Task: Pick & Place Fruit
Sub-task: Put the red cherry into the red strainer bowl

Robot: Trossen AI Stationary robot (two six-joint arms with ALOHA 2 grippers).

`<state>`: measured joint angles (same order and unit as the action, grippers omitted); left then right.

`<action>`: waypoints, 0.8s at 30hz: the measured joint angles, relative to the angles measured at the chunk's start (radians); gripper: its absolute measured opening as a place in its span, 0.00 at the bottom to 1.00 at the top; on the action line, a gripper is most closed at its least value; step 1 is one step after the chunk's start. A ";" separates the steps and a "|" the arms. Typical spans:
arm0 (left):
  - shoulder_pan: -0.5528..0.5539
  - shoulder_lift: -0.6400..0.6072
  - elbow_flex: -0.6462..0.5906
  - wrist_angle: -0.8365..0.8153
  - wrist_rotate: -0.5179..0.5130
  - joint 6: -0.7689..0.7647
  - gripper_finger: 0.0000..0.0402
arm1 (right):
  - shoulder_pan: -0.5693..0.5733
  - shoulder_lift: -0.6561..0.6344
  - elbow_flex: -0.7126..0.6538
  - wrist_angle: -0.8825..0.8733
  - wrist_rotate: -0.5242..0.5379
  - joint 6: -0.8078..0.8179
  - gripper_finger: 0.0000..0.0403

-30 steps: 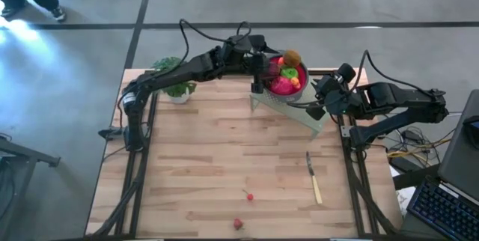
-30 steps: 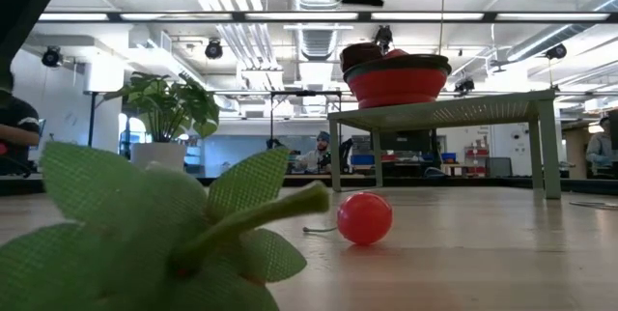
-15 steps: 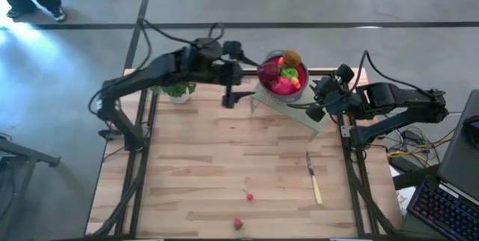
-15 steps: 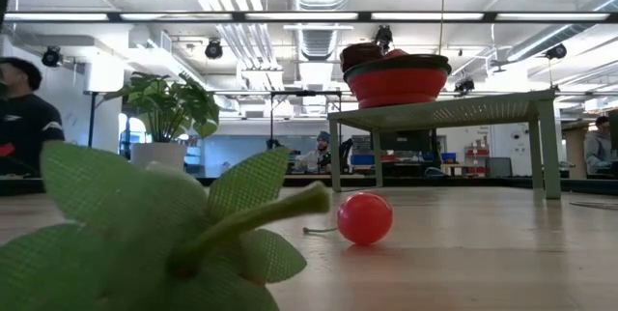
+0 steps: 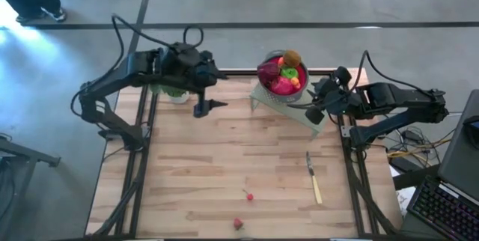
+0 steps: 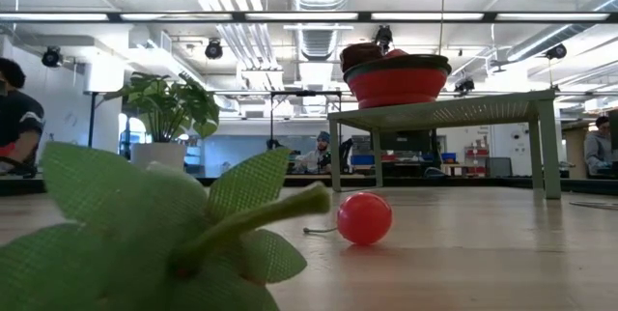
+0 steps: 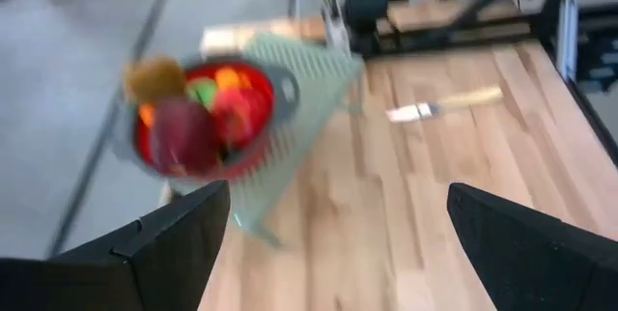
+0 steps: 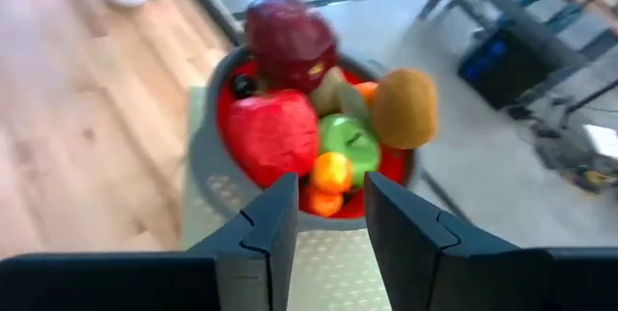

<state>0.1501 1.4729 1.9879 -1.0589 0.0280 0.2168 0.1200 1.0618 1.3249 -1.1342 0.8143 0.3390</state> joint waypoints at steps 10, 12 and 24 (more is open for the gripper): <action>-0.113 -0.048 -0.175 -0.074 -0.048 -0.123 0.98 | 0.078 0.074 -0.061 0.188 -0.247 -0.004 0.24; -0.146 -0.062 -0.226 -0.073 -0.093 -0.152 0.98 | 0.124 0.110 -0.073 0.230 -0.267 -0.006 0.22; -0.266 -0.257 -0.599 0.198 -0.153 -0.283 0.98 | 0.447 0.386 -0.057 0.361 -0.274 0.073 0.09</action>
<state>-0.1161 1.2159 1.3889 -0.8610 -0.1246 -0.0660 0.5665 1.4474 1.2681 -0.7733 0.5400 0.4118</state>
